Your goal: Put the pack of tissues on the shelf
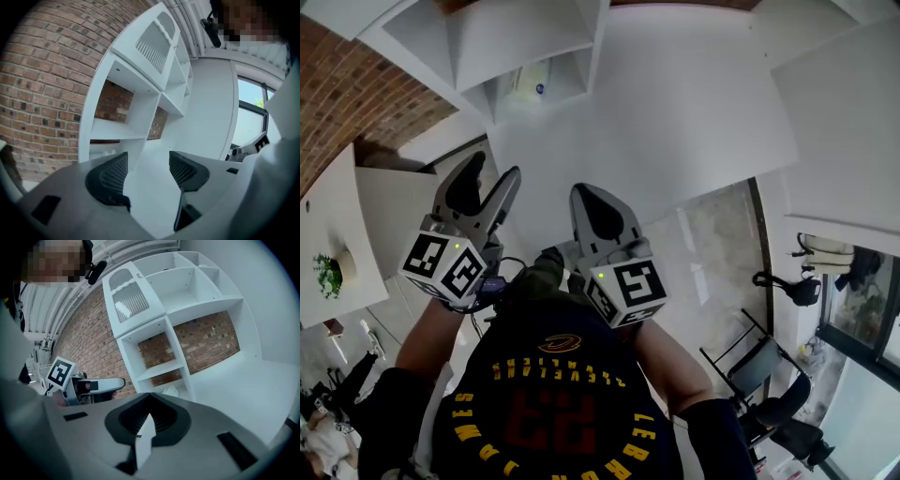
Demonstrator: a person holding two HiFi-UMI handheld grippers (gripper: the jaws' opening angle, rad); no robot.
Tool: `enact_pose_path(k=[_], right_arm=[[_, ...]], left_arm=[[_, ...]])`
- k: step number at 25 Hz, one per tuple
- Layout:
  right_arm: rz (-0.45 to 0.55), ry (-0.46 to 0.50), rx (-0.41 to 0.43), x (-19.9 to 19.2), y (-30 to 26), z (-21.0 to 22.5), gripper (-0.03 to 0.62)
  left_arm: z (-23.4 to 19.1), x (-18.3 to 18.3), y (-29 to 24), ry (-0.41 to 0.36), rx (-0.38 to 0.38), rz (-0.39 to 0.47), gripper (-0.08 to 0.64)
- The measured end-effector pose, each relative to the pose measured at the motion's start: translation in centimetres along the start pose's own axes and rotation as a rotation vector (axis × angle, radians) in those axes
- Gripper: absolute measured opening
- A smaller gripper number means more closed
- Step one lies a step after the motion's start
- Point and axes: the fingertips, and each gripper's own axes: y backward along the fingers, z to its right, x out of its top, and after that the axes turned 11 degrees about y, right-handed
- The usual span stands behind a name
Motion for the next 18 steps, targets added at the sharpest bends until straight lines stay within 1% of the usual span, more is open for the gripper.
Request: enact_pose_path(k=[3, 7, 11, 15, 18], right_arm=[[0.013, 0.026, 0.025, 1.2, 0.8, -0.8, -0.005], [0.039, 0.041, 0.055, 2.7, 1.6, -2.1, -0.005], [0.066, 0.067, 0.097, 4.2, 2.4, -3.5, -0.005], [0.091, 0.112, 0.133, 5.5, 3.1, -4.8, -0.005], [0.117, 0.137, 0.154, 6.5, 3.4, -5.9, -0.005]], left_arm=[[1.4, 1.1, 1.9, 0.040, -0.011, 0.039, 0.278], [3.5, 2.3, 4.2, 0.067, -0.036, 0.075, 0.276], [4.6, 3.8, 6.6, 0.092, -0.048, 0.115, 0.275], [5.3, 5.5, 9.0, 0.098, -0.057, 0.158, 0.233], [6.0, 6.3, 10.5, 0.089, -0.079, 0.178, 0.170]])
